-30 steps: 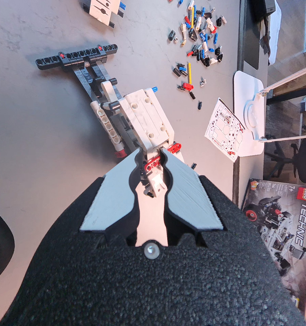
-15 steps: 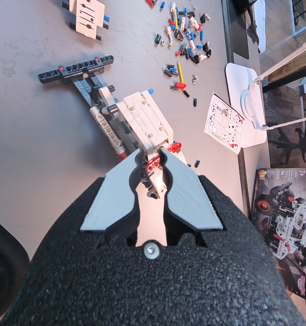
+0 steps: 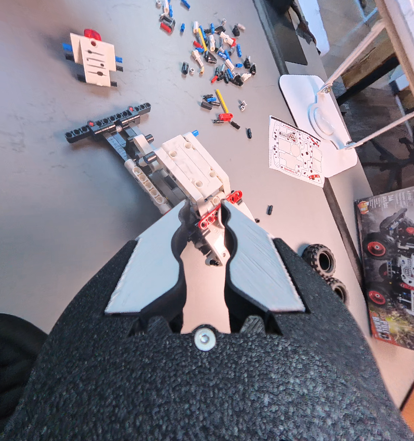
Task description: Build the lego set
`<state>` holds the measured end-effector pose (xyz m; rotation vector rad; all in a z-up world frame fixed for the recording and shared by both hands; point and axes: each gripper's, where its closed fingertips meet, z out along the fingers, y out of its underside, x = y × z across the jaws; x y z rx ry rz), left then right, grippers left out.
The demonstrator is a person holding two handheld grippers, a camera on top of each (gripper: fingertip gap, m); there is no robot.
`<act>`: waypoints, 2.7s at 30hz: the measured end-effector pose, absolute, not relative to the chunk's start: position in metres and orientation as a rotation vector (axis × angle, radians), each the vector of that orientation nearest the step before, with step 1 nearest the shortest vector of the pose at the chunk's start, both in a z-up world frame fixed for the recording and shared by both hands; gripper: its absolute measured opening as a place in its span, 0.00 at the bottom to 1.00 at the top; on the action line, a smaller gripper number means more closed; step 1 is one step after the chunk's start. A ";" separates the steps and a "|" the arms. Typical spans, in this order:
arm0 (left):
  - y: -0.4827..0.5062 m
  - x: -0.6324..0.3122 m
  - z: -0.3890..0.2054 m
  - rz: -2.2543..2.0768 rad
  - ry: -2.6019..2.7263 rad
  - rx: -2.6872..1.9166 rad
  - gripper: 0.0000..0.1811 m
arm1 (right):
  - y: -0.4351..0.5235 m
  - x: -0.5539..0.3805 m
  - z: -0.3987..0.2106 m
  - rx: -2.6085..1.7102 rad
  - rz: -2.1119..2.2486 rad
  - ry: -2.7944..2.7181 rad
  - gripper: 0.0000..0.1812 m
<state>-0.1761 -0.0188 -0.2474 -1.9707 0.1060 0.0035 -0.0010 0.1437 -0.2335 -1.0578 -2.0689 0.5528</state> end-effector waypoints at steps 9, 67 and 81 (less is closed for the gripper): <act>-0.019 -0.170 -0.243 -0.013 0.125 -1.963 0.28 | 0.123 0.013 -0.241 -1.126 0.601 -1.999 0.16; -0.015 -0.155 -0.256 -0.057 0.163 -2.007 0.27 | 0.130 0.013 -0.237 -1.228 1.172 -1.858 0.09; -0.007 -0.119 -0.257 -0.081 0.307 -1.984 0.27 | 0.095 -0.009 -0.242 -0.941 0.463 -2.104 0.07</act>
